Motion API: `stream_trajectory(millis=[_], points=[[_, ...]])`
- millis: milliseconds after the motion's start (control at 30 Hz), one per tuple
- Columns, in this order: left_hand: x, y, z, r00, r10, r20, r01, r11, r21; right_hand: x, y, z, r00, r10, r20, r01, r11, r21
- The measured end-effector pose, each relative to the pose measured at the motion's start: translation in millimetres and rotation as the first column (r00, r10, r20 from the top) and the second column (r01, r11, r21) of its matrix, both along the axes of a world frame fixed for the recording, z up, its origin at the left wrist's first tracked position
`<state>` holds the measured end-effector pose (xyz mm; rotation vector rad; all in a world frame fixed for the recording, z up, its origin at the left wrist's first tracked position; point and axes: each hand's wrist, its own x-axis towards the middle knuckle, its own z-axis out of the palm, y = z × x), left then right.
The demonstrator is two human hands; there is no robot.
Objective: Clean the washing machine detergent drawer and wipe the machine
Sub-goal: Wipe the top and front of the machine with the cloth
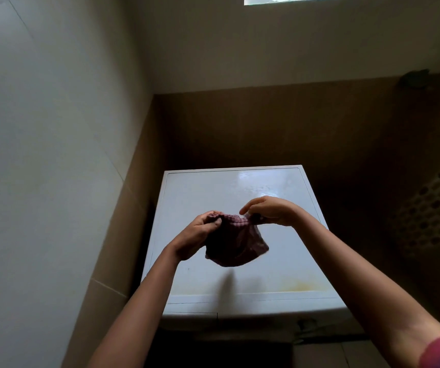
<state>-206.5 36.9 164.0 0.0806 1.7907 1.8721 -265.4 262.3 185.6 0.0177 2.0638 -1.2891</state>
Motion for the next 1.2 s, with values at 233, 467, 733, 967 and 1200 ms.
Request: stream_trajectory(millis=[233,467,733,967,1200], points=[[-12.3,-1.6,32.9,0.977,-0.21,-0.021,0.208,0.974,-0.089,8.9,-4.9,0.3,0.868,0.46,-0.188,-0.476,0.878,-0.05],[-25.5,-16.6,40.1,0.972,-0.21,-0.106,0.181,0.956,-0.23,18.0,-16.5,-4.0,0.848,0.465,-0.255,-0.489,0.872,-0.034],[-31.7,-22.0,22.4,0.981,-0.115,-0.158,0.076,0.969,-0.234,13.5,-20.7,16.2,0.725,0.639,-0.257,-0.601,0.769,0.215],[-11.5,10.5,-13.9,0.866,0.437,-0.245,-0.473,0.873,-0.115,8.0,-26.0,22.9,0.754,0.538,-0.378,-0.505,0.842,0.19],[15.6,4.1,-43.9,0.979,-0.013,-0.206,-0.011,0.994,-0.112,7.4,-24.6,17.3,0.767,0.526,-0.369,-0.49,0.85,0.193]])
